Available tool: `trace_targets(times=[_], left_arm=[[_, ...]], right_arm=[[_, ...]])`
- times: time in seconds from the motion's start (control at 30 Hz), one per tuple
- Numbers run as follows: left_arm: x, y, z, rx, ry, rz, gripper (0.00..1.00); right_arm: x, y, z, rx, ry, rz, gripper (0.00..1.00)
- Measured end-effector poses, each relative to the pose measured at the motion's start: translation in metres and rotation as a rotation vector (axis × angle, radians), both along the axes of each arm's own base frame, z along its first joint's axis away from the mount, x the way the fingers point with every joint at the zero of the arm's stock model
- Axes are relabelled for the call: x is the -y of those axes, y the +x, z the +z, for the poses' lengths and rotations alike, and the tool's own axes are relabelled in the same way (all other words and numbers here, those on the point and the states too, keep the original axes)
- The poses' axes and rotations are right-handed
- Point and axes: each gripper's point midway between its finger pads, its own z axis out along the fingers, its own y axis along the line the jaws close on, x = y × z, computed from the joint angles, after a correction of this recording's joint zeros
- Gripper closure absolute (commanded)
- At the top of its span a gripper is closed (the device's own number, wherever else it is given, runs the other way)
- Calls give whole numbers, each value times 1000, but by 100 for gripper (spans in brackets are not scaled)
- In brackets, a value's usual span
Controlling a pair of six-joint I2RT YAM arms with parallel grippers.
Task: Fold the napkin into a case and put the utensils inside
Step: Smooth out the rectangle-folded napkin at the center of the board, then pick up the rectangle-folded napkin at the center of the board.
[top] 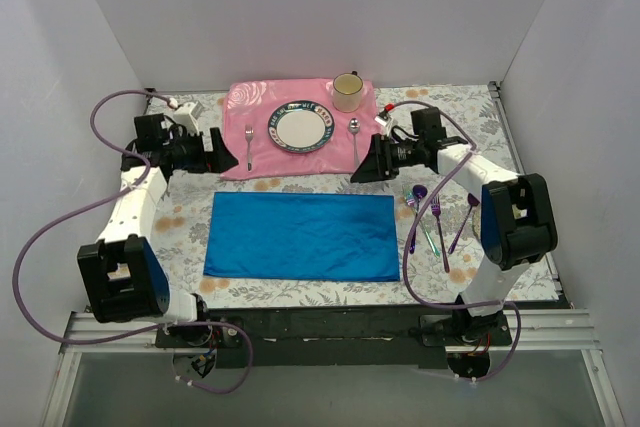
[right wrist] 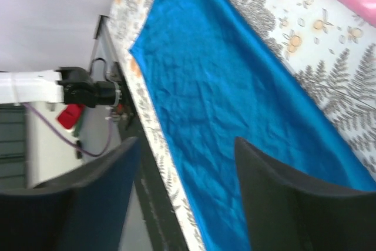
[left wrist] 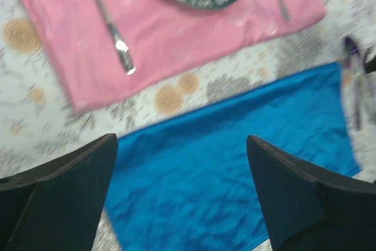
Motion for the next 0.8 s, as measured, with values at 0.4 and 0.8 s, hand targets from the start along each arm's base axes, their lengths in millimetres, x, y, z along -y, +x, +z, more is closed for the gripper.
trace_targets(times=[0.4, 0.8], left_arm=[[-44, -116, -104, -316, 372, -26, 66], [-62, -135, -162, -469, 544, -3, 64]], right_arm=[[49, -49, -69, -46, -403, -103, 41], [89, -52, -91, -14, -638, -180, 43]])
